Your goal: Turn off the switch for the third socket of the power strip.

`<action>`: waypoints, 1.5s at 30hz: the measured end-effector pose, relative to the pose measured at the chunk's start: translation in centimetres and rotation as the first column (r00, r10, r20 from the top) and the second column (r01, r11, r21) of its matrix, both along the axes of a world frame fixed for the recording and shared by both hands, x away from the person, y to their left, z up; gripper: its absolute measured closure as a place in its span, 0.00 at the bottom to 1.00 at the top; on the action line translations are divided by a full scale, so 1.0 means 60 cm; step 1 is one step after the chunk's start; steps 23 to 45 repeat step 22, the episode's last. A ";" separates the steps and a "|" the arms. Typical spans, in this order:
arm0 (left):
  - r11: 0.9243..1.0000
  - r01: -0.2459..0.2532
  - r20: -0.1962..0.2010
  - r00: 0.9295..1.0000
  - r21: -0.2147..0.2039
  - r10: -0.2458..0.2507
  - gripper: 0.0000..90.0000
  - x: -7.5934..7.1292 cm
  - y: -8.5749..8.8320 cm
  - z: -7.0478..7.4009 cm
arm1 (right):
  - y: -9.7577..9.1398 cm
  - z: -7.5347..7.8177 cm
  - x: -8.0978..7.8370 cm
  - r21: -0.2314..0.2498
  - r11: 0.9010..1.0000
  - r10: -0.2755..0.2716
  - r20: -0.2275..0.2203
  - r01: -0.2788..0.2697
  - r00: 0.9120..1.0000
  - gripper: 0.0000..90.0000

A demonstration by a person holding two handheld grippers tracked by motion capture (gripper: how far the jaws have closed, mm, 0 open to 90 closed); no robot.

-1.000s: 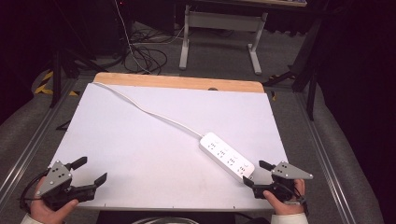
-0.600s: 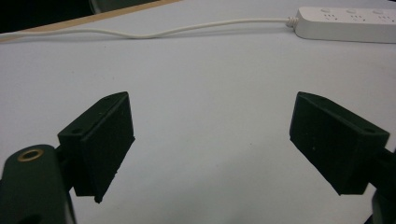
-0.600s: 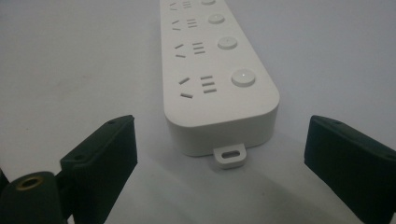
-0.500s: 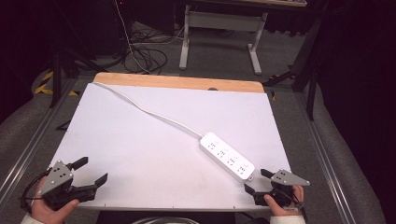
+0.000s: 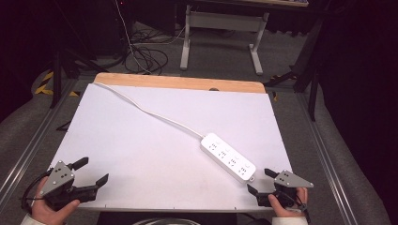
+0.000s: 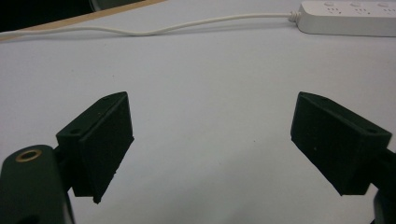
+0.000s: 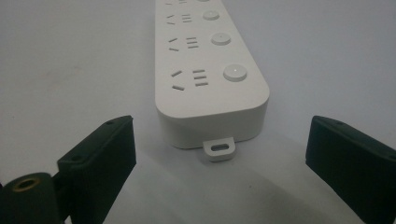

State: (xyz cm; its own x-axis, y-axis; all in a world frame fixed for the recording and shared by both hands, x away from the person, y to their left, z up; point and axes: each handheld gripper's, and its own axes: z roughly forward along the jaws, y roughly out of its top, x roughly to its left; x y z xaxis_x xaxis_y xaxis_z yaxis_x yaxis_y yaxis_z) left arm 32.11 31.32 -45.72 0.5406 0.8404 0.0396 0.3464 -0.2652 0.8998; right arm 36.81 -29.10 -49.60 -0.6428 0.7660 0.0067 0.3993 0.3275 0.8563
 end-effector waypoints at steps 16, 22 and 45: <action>1.000 -0.008 0.005 1.000 0.004 0.008 0.15 -0.001 0.002 0.001 | 0.000 0.002 0.000 0.005 1.000 0.001 0.007 -0.001 1.000 0.10; 1.000 -0.009 0.006 1.000 0.005 0.009 0.15 0.000 0.002 0.001 | 0.000 0.002 -0.001 0.004 1.000 0.002 0.012 -0.002 1.000 0.10; 1.000 -0.009 0.006 1.000 0.005 0.009 0.15 0.000 0.002 0.001 | 0.000 0.002 -0.001 0.004 1.000 0.002 0.012 -0.002 1.000 0.10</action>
